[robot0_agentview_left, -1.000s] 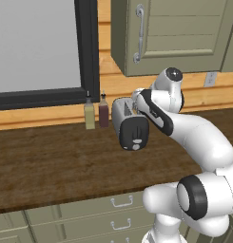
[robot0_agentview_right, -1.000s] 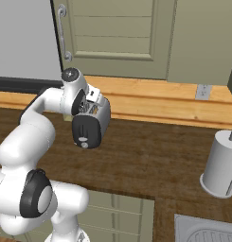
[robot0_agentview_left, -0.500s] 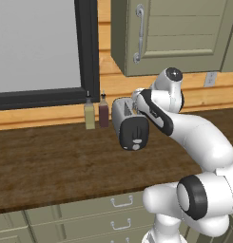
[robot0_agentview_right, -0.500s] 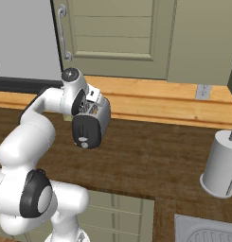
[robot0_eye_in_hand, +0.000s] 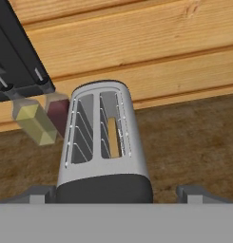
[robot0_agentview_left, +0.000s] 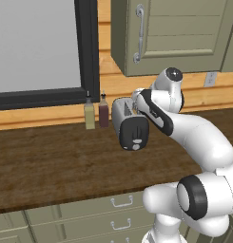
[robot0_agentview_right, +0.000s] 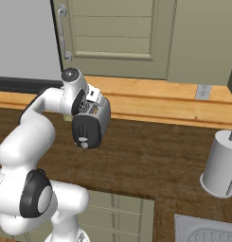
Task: Start the toaster. Once the lever pops up, take the bread to the plate on the dining counter.
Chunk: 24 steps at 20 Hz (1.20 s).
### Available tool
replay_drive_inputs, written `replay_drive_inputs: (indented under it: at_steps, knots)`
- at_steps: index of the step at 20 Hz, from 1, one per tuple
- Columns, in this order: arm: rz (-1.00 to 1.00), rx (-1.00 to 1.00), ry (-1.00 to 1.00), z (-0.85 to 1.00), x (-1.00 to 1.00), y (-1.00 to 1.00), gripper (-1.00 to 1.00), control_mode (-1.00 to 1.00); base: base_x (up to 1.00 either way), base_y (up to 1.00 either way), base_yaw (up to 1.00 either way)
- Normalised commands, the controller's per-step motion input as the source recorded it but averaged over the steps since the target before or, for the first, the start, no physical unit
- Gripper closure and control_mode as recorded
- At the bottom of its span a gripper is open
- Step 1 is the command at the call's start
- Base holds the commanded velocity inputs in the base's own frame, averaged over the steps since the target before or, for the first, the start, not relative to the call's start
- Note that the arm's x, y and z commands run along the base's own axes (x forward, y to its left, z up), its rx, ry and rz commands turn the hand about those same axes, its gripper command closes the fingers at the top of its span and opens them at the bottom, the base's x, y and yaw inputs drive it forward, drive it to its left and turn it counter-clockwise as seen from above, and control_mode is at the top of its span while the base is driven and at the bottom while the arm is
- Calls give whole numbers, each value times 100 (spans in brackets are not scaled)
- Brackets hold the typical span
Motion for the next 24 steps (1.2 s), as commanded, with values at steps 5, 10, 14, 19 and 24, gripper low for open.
replay_drive_inputs:
  at_steps: [5, 10, 14, 19, 24]
  knots:
    - [0, 0, 0, 0, 0, 0, -100, -100, 0, 0, 0]
    - [0, 0, 0, 0, 0, 0, -100, -100, 0, 0, 0]
    - [0, 0, 0, 0, 0, 0, -100, -100, 0, 0, 0]
    - [0, 0, 0, 0, 0, 0, -100, -100, 0, 0, 0]
    - [0, 0, 0, 0, 0, 0, -100, -100, 0, 0, 0]
